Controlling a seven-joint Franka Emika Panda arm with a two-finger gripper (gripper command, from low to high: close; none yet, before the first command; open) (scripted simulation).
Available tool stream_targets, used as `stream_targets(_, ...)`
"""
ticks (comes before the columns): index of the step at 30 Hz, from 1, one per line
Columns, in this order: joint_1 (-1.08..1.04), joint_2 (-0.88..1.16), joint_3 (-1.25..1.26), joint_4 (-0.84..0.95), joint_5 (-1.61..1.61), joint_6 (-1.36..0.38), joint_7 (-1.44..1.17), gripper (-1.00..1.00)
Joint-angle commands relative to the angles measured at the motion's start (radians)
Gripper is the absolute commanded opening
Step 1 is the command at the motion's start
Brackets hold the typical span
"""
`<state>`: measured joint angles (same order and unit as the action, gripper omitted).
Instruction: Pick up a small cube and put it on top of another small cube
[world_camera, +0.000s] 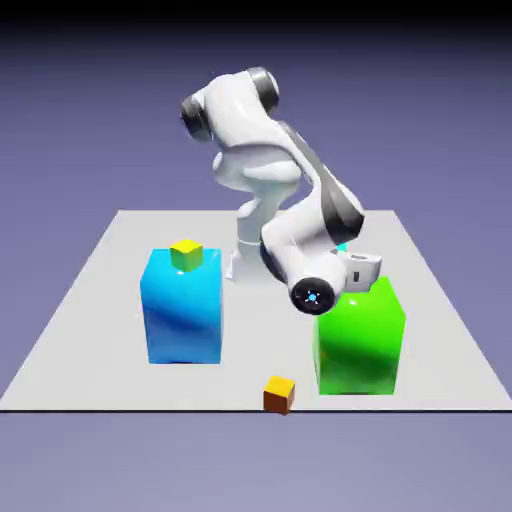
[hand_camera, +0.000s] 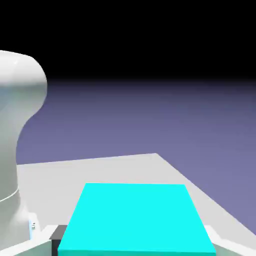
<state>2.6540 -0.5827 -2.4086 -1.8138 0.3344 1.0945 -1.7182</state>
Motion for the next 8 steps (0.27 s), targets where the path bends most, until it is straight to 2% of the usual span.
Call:
stream_targets(1, 0.000, 0.000, 0.000, 0.000, 0.000, 0.000, 0.000, 1.00)
stream_targets(8, 0.032, -0.096, -0.015, 0.232, -0.009, -0.135, 0.074, 1.00)
